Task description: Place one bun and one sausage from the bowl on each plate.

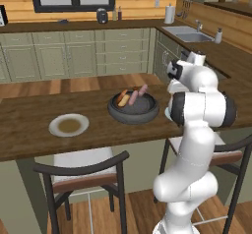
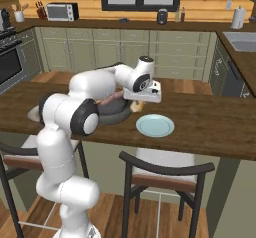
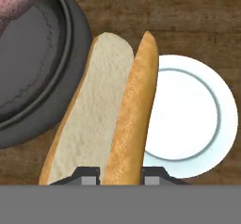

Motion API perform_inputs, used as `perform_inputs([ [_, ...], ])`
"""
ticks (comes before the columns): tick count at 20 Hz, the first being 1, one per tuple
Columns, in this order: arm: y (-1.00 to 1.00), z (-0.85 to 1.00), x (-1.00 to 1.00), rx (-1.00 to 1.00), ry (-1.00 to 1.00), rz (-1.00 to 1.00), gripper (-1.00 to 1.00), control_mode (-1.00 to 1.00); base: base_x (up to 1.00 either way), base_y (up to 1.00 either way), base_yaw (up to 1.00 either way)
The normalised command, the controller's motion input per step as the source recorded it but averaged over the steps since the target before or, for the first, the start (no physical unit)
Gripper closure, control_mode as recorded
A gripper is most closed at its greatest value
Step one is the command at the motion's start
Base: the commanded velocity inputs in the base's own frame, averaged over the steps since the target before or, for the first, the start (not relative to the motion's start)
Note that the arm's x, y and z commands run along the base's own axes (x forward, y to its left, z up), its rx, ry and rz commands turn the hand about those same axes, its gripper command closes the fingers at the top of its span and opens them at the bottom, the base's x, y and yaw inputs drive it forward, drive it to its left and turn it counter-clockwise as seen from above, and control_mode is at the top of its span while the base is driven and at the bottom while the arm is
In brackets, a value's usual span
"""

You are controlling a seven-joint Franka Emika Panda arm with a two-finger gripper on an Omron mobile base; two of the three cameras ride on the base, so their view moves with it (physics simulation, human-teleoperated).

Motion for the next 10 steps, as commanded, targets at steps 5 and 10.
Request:
perform_inputs([
  [5,-0.33,-0.63,0.24,0.00,-0.07,0.03,1.00,-1.00,0.00,0.00,0.00],
  [10,-0.08,-0.52,0.00,0.00,0.00,0.00,1.00,-1.00,0.00,0.00,0.00],
])
